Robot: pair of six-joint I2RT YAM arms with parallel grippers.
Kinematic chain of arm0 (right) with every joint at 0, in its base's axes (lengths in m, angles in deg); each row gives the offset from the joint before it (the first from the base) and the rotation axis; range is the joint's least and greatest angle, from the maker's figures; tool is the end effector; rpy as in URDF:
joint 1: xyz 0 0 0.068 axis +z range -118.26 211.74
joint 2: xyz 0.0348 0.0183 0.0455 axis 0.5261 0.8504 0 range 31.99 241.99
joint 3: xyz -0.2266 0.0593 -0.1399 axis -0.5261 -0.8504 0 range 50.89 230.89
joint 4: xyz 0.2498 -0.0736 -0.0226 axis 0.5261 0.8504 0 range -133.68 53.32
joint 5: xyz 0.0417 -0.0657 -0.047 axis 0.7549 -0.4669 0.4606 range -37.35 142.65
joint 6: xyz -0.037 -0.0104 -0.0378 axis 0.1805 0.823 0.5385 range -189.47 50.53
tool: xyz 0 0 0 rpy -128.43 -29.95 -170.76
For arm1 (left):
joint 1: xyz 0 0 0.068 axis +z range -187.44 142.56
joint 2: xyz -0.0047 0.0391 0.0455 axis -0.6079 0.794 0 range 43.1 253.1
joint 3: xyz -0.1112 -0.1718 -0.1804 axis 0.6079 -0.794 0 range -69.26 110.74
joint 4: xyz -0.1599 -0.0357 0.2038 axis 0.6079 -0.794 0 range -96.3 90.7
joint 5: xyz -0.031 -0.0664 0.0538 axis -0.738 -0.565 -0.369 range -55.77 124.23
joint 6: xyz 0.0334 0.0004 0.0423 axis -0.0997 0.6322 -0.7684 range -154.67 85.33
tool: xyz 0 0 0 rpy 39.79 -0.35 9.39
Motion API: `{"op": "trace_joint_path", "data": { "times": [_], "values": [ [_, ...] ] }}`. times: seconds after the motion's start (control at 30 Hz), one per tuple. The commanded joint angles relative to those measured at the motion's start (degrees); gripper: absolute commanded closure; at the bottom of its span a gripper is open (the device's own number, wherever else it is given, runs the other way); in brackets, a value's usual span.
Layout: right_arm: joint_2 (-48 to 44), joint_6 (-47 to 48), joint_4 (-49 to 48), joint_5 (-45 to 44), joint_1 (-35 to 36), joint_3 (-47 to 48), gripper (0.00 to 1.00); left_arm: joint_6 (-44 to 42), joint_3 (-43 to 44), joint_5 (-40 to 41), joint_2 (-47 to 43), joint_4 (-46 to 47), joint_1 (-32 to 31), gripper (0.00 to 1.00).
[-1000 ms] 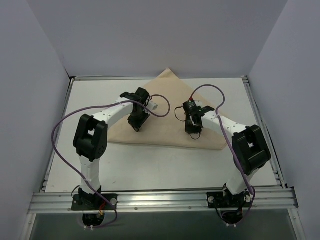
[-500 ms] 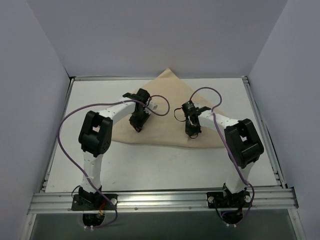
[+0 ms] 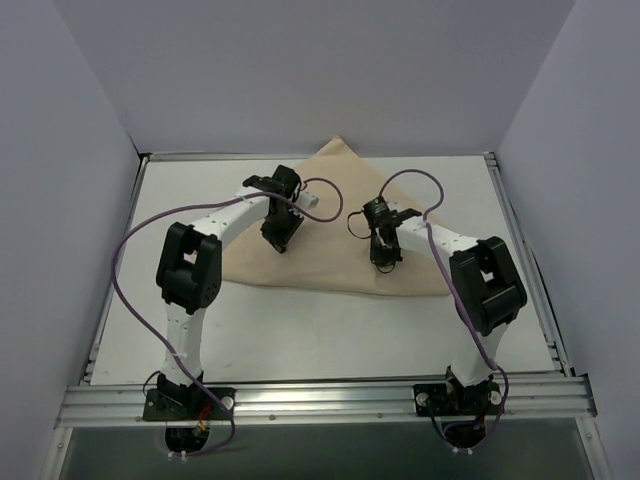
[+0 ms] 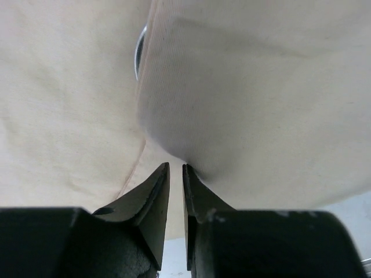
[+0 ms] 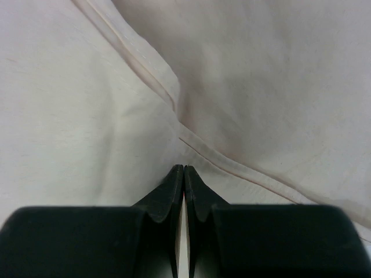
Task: Prepare the surgical pack
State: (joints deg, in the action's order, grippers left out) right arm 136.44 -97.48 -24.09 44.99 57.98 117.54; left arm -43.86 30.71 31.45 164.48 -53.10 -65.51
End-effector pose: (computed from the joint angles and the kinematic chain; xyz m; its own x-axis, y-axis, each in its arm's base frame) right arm 0.3385 0.1615 0.1744 -0.8425 0.1035 -0.5286 0.0248 0.9878 0.1540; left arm 0.3835 -0.2064 0.1994 -0.7653 0.5891 -0.2594 0.6111 0.7915 -0.0056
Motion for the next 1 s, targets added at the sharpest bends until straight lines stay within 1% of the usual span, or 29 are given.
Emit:
{"op": "trace_joint_path", "data": {
  "times": [0.0,0.03,0.1,0.13,0.17,0.3,0.4,0.47,0.5,0.53,0.6,0.67,0.8,0.87,0.97],
  "values": [
    [-5.5,0.9,3.6,-2.6,0.2,6.0,1.0,-2.5,7.5,-1.4,-5.6,-4.5,-0.8,0.75],
    [-6.7,1.1,5.4,-3.1,0.2,7.3,1.0,-3.6,8.4,-0.9,-6.5,-7.4,-0.8,0.75],
    [-8.1,0.9,6.9,-3.5,0.6,7.3,1.0,-4.3,8.8,0.3,-8.3,-9.7,-0.8,0.75],
    [-9.7,0.7,7.7,-3.8,0.9,6.0,1.0,-4.3,7.8,0.4,-9.0,-10.9,-0.9,0.76],
    [-10.5,0.3,7.9,-4.0,1.3,4.9,1.0,-4.2,4.5,-0.1,-9.7,-11.1,-0.9,0.75],
    [-14.3,-2.3,7.0,-3.1,2.0,-2.2,1.0,-3.3,-5.4,-2.4,-12.3,-7.5,-1.2,0.75],
    [-16.7,-4.9,4.9,-0.7,2.2,-7.2,1.0,-1.6,-7.6,-3.2,-11.6,-5.9,-1.3,0.75],
    [-18.0,-6.3,1.6,0.9,2.2,-9.8,1.0,-1.4,-8.5,-3.1,-11.3,-3.9,-1.2,0.75],
    [-18.1,-6.5,0.2,2.1,2.1,-12.3,1.0,-1.4,-8.7,-2.8,-10.6,-1.8,-1.2,0.75],
    [-17.5,-6.5,-2.7,2.7,1.6,-13.5,1.0,-1.3,-9.0,-1.8,-9.9,-0.7,-1.3,0.75],
    [-16.4,-5.7,-5.3,3.0,1.4,-15.7,1.0,-1.2,-8.9,-0.2,-7.5,2.0,-1.3,0.75],
    [-14.9,-5.4,-7.3,2.8,0.9,-16.2,1.0,-1.1,-9.0,1.0,-5.3,3.7,-1.5,0.75],
    [-12.8,-5.5,-12.1,3.8,-0.1,-19.3,1.0,0.5,-11.6,0.0,-2.6,7.1,-1.6,0.75],
    [-12.6,-5.5,-12.9,3.8,-0.5,-20.9,1.0,0.9,-13.8,-2.0,-2.1,7.7,-1.8,0.75],
    [-12.9,-5.2,-12.8,3.4,-0.5,-20.8,1.0,1.4,-15.1,-2.7,-3.3,9.4,-1.9,0.75]
  ]
}}
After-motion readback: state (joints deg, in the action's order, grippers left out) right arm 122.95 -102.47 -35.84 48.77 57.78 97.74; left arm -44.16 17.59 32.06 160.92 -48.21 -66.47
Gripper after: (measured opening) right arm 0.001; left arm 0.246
